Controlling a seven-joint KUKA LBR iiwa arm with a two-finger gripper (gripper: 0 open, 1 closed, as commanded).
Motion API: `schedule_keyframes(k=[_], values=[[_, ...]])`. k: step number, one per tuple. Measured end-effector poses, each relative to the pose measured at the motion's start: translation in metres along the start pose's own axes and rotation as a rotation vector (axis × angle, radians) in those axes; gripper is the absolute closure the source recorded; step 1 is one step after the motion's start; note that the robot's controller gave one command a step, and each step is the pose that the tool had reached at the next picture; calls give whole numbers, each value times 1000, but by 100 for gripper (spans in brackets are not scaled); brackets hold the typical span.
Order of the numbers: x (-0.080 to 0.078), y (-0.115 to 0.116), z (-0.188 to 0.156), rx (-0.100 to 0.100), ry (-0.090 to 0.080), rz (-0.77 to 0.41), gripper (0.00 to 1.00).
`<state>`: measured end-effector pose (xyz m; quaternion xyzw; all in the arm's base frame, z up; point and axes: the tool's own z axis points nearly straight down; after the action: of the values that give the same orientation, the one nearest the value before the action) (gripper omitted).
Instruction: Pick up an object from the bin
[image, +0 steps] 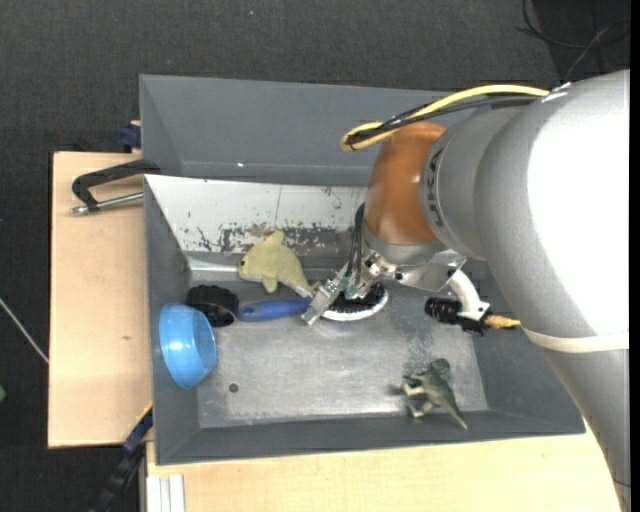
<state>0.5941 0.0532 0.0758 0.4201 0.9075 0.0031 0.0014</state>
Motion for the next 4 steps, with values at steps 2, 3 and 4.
schedule_keyframes(k=[2, 3, 4], values=[[1, 4, -3, 0, 0, -6, 100], [1, 6, -50, 1, -3, -9, 100], [1, 7, -53, 5, -1, -11, 100]])
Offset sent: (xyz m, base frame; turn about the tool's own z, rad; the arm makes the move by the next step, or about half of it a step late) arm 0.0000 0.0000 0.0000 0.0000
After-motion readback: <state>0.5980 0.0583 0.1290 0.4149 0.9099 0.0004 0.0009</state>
